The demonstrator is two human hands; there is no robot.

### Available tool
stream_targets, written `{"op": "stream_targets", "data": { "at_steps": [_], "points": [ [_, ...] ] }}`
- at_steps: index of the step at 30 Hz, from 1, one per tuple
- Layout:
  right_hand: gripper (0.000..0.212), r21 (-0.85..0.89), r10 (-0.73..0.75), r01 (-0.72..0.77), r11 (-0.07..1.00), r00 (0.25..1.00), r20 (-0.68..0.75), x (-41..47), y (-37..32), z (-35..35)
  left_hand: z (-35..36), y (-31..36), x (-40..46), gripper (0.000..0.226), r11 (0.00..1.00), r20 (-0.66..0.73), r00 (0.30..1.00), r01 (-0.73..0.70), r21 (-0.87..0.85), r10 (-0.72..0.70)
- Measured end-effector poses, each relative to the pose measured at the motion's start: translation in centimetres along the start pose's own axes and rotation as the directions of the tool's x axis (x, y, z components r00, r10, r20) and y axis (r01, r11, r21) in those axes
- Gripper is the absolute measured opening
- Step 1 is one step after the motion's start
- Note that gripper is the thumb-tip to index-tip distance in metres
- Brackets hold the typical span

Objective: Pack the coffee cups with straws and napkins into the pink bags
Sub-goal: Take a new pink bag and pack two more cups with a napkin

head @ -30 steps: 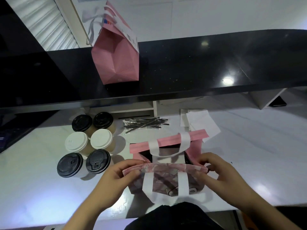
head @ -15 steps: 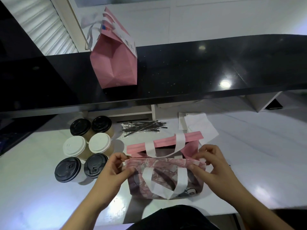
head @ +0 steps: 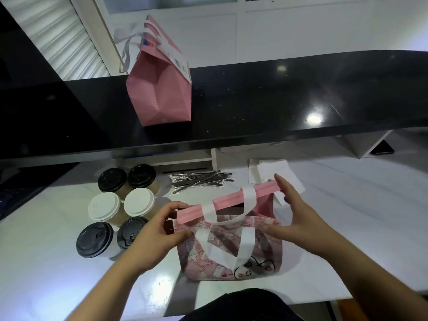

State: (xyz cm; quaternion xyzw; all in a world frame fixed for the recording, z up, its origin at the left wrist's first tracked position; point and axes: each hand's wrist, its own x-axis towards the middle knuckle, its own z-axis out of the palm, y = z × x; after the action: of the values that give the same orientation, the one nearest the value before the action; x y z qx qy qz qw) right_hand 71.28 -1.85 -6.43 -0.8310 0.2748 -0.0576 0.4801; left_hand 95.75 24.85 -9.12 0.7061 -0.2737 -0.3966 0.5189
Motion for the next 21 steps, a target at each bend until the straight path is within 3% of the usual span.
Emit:
{"op": "stream_targets", "data": {
  "at_steps": [2, 6, 8, 12, 15, 17, 19, 21],
  "points": [
    [0.100, -0.030, -0.028, 0.027, 0.999, 1.000, -0.009, 0.5, 0.1, -0.1, 0.1, 0.1, 0.2, 0.054, 0.998, -0.029, 0.999, -0.014, 0.056, 0.016],
    [0.049, -0.066, -0.129, 0.122, 0.990, 0.985, -0.117, 0.8, 0.2, 0.0, 0.2, 0.5, 0.6, 0.050, 0.963, -0.122, 0.983, -0.101, 0.248, 0.134],
    [0.034, -0.094, -0.189, 0.176, 0.980, 0.969, -0.160, 0.7, 0.2, 0.3, 0.3, 0.7, 0.6, 0.045, 0.950, -0.114, 0.976, -0.147, 0.274, 0.183],
    [0.037, -0.205, -0.310, 0.272, 0.940, 0.932, -0.186, 0.5, 0.9, 1.0, 0.3, 0.4, 0.8, 0.035, 0.928, -0.075, 0.971, -0.193, 0.320, 0.228],
    [0.044, -0.402, -0.456, 0.357, 0.843, 0.872, -0.180, 0.6, 2.0, 1.5, 0.4, 0.3, 1.0, 0.032, 0.818, -0.062, 0.944, -0.247, 0.520, 0.325],
    [0.033, -0.513, -0.531, 0.387, 0.766, 0.831, -0.166, 0.7, 2.3, 1.7, 0.6, 0.3, 1.1, 0.043, 0.726, 0.004, 0.904, -0.345, 0.595, 0.427],
    [0.016, -0.562, -0.575, 0.411, 0.718, 0.805, -0.146, 0.7, 2.3, 1.7, 0.8, 0.5, 1.1, 0.047, 0.662, 0.070, 0.886, -0.393, 0.638, 0.459],
    [0.025, -0.576, -0.585, 0.422, 0.700, 0.801, -0.125, 0.6, 2.2, 1.7, 0.6, 0.8, 1.0, 0.037, 0.637, 0.091, 0.887, -0.393, 0.663, 0.453]
  ]
}}
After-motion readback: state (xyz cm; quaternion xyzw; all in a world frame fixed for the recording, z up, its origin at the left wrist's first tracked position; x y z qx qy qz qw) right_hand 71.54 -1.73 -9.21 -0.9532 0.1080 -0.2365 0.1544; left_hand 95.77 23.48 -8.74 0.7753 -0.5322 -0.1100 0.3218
